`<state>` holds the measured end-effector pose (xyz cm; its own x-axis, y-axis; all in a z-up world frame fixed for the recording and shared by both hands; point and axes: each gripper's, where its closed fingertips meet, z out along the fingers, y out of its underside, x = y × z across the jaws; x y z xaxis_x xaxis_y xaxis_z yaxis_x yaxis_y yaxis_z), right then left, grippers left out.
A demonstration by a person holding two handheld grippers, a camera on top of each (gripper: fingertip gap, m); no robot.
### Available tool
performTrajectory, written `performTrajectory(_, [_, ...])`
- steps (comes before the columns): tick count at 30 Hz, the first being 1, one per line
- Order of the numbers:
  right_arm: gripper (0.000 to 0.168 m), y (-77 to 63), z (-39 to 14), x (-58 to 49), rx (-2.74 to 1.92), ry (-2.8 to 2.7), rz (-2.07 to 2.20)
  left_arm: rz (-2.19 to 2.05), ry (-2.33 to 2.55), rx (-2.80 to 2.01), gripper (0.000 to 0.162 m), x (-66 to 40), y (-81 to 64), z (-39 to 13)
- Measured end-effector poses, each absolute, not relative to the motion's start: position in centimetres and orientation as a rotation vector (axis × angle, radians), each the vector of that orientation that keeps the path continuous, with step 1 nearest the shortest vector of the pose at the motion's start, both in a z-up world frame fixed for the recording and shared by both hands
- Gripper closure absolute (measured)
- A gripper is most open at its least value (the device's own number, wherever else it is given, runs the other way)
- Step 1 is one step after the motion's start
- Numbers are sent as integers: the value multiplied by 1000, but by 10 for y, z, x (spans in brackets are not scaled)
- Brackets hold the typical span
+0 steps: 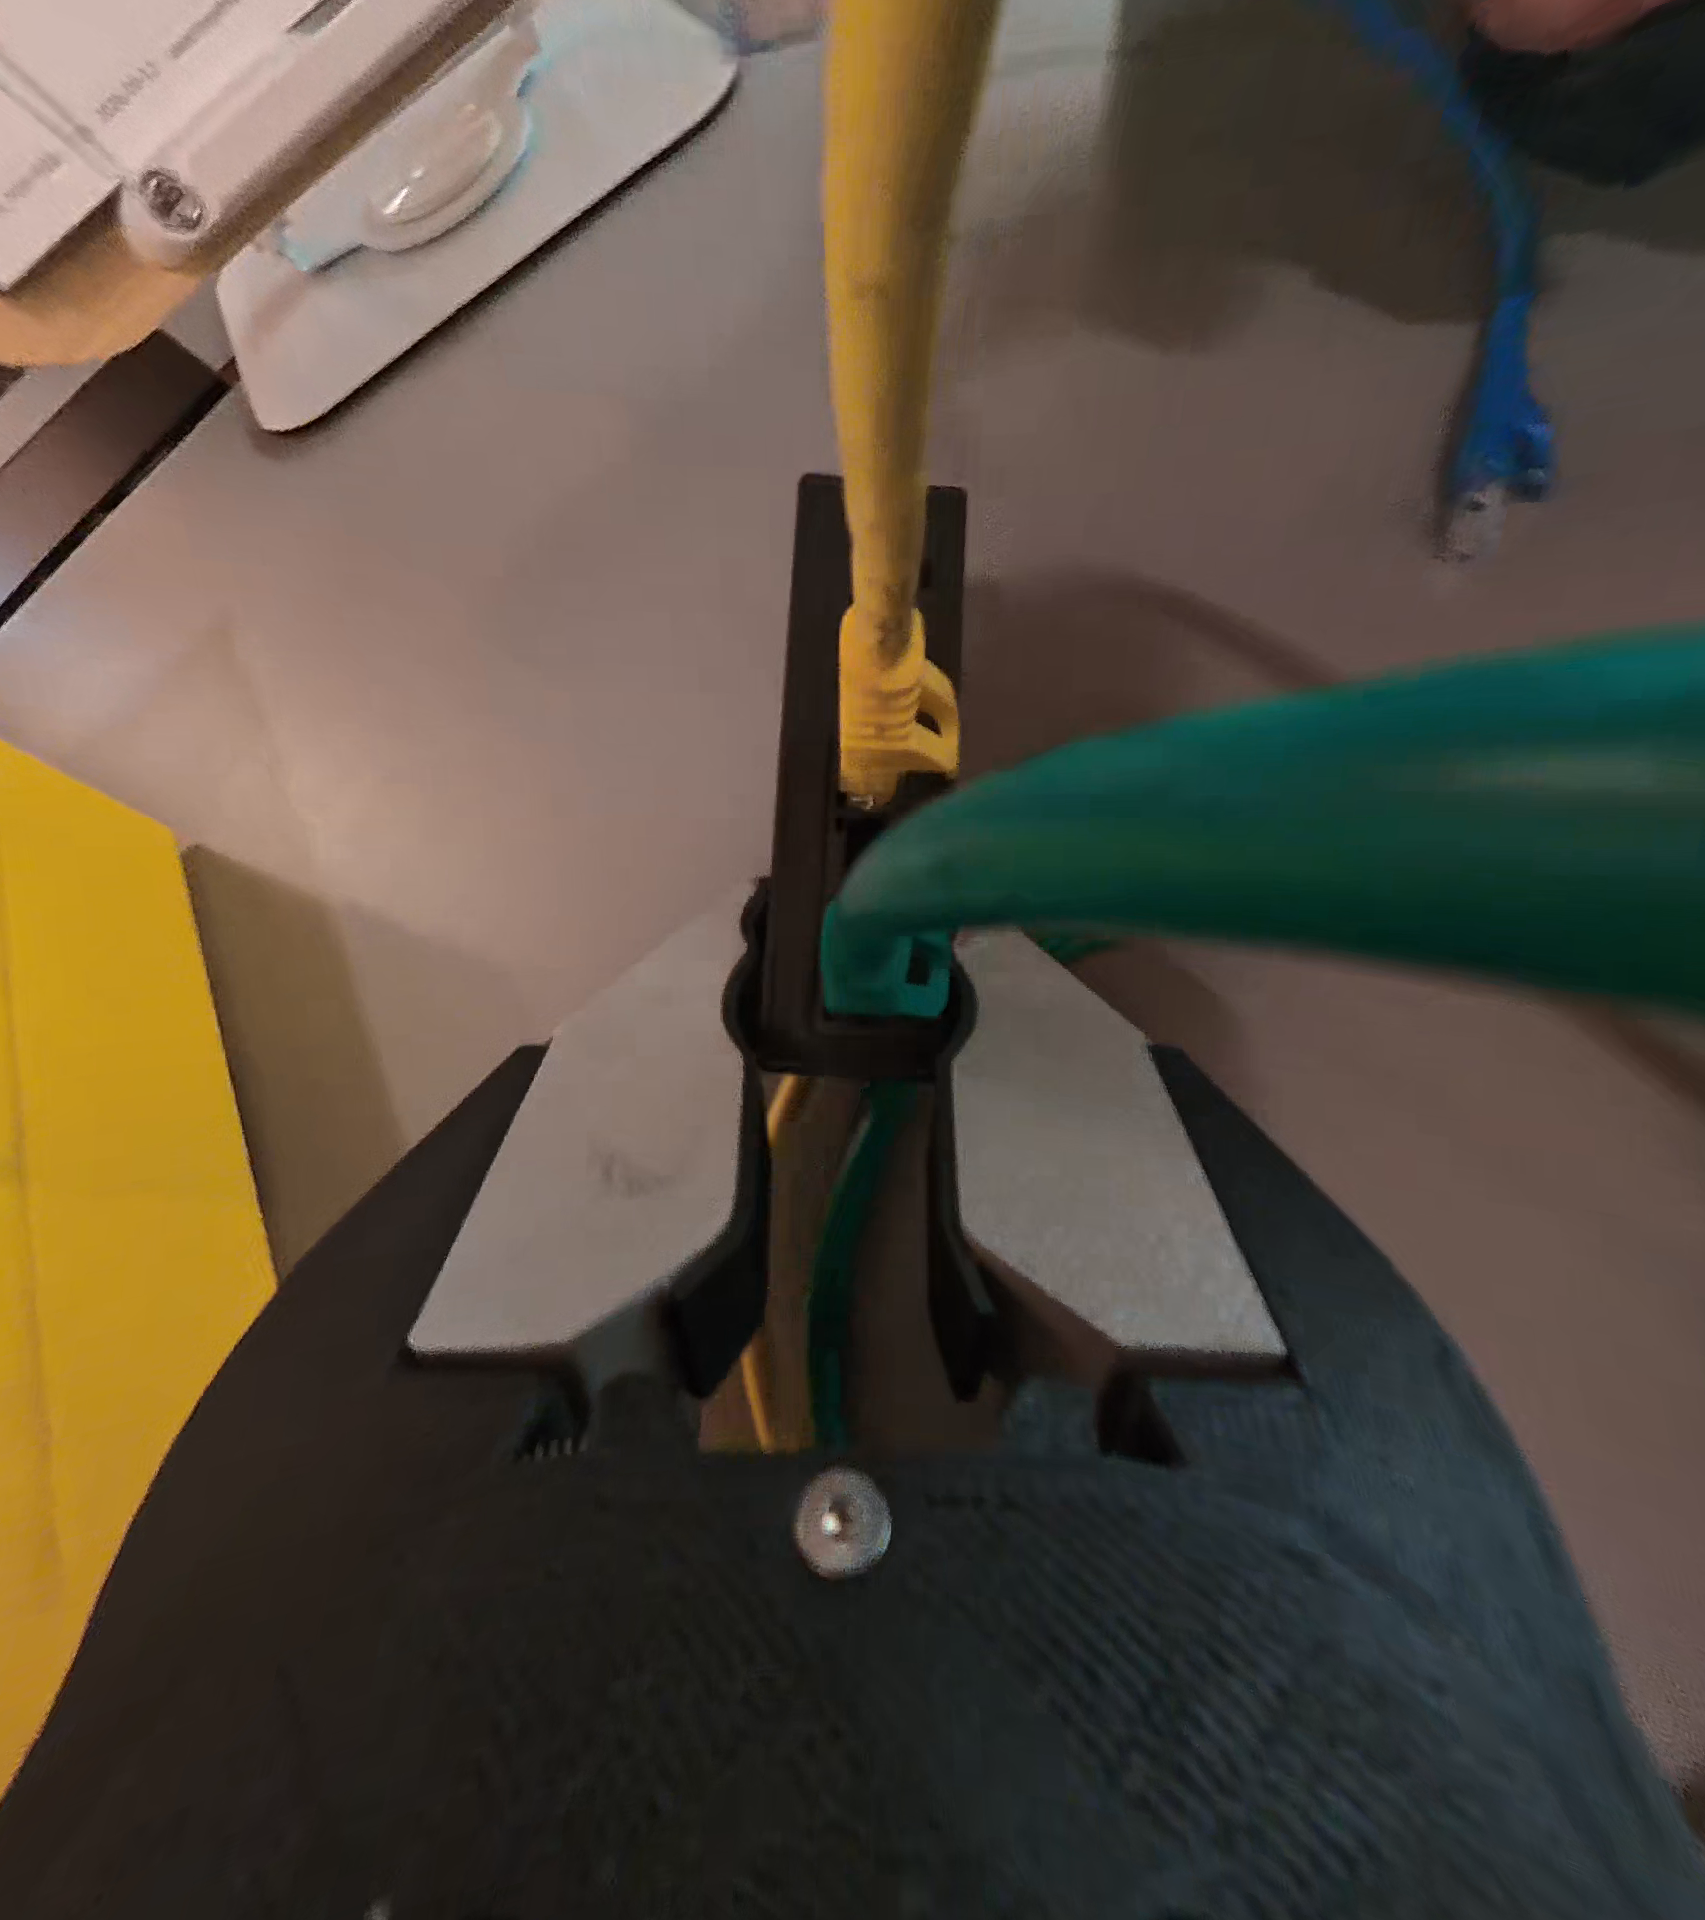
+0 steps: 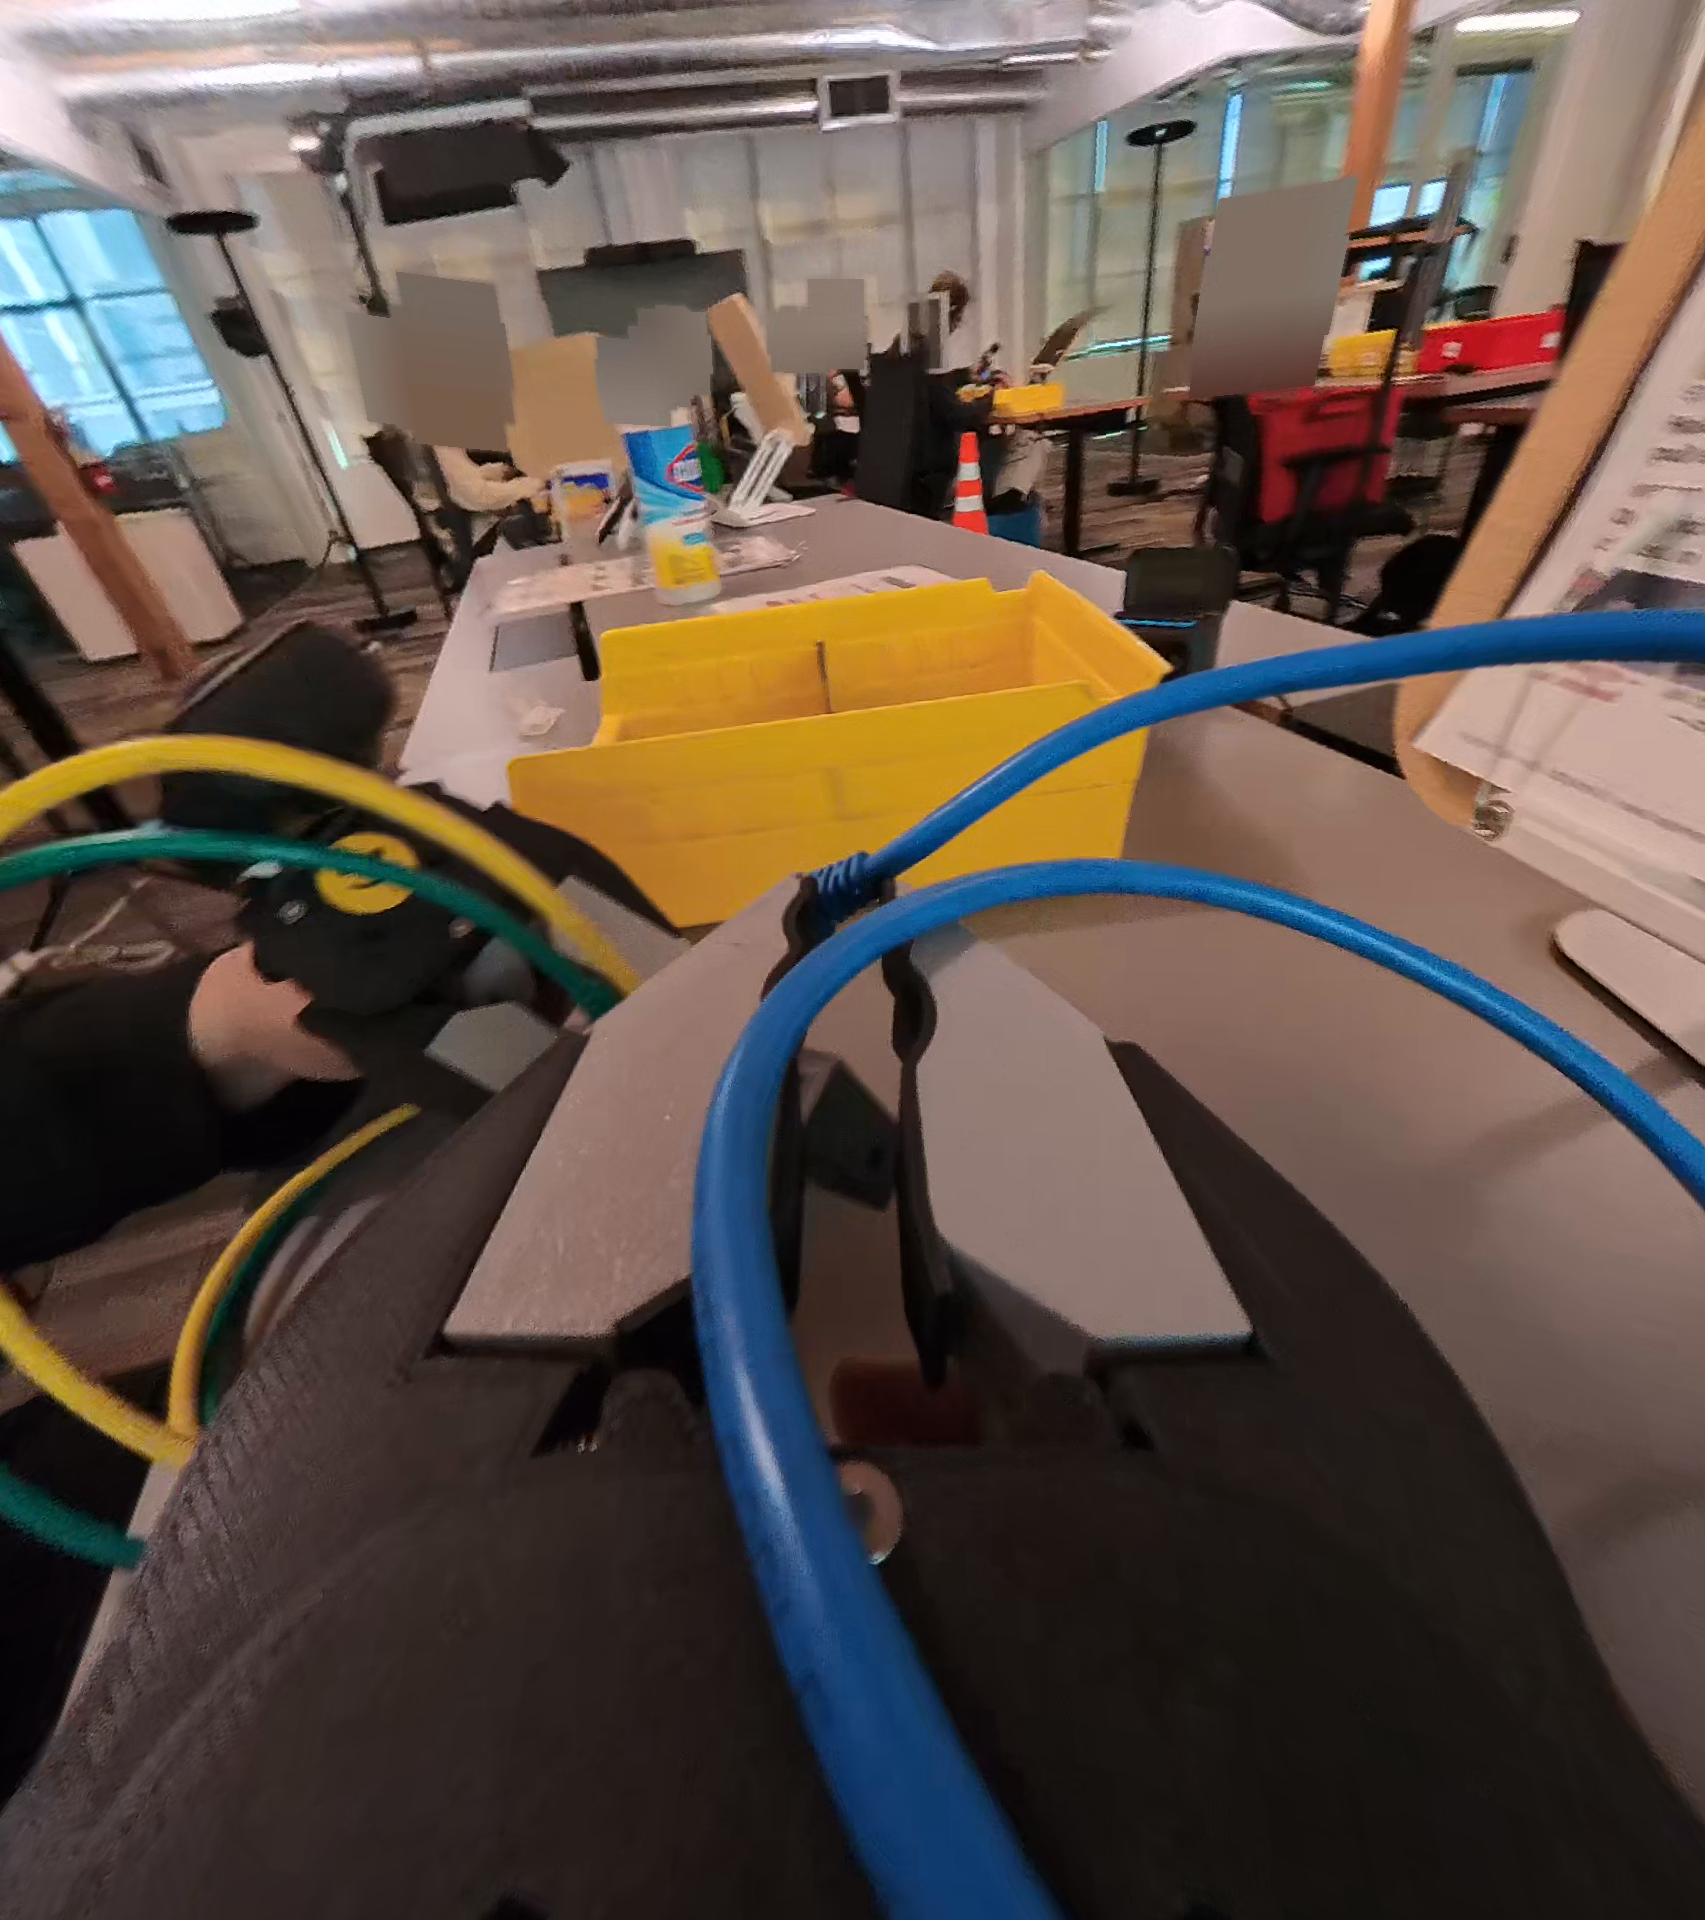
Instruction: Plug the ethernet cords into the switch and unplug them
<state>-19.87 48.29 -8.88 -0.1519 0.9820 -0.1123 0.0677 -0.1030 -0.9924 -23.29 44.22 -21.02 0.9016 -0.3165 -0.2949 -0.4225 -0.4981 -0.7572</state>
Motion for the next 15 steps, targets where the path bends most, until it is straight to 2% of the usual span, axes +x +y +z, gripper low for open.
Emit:
performTrajectory(7, [161, 477, -117, -210, -1265, -1485, 1021, -37, 415, -2223, 135, -238, 446, -215])
performTrajectory(15, [161, 479, -132, -218, -1137, -1541, 570, 3, 436, -2237, 135, -232, 450, -216])
